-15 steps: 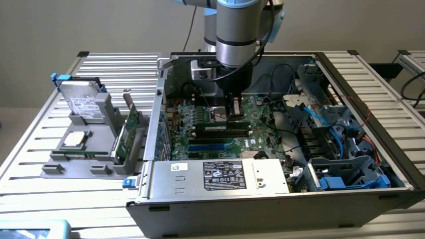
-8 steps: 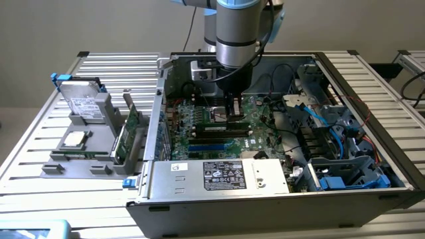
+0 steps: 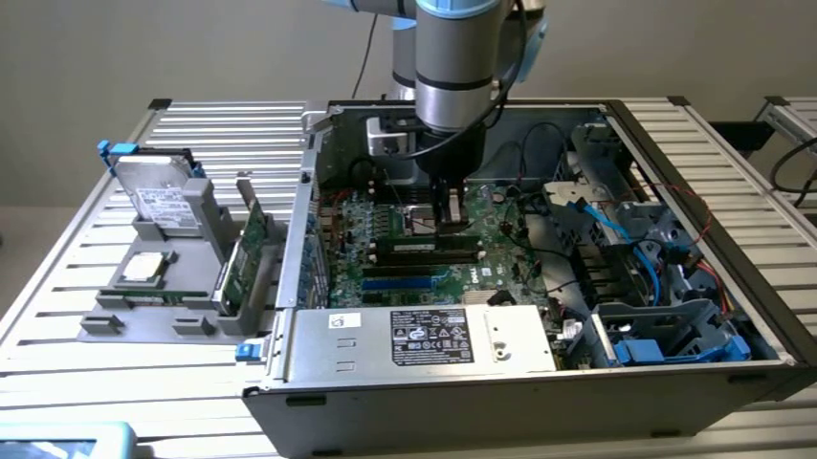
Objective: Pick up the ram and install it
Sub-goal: 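Insert the ram into the slot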
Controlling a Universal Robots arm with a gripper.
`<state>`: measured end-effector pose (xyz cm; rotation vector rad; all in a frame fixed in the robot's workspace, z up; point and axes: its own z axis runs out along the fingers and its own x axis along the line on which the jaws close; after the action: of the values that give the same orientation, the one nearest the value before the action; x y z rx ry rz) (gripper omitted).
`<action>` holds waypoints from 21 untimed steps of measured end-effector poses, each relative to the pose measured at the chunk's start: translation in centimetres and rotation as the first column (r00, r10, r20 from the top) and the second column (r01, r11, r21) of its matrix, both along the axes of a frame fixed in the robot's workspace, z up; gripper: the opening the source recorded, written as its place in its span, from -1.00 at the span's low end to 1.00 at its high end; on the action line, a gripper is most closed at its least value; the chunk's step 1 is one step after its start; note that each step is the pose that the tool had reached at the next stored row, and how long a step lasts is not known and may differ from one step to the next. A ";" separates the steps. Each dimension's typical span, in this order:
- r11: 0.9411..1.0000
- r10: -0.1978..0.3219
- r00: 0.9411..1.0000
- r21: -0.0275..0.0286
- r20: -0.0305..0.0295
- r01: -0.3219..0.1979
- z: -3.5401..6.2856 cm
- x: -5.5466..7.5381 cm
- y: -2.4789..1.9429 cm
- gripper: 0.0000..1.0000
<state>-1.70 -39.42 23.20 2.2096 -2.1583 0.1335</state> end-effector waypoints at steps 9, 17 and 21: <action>1.000 0.000 1.000 0.000 0.000 0.000 -0.24 0.0 0.00 -0.73; 1.000 -0.001 1.000 0.000 0.000 0.001 -0.33 0.0 -0.02 -0.73; 1.000 -0.001 1.000 0.000 0.000 0.001 -0.37 0.0 -0.02 -0.73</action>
<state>-1.71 -39.45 22.83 2.2088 -2.1592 0.1339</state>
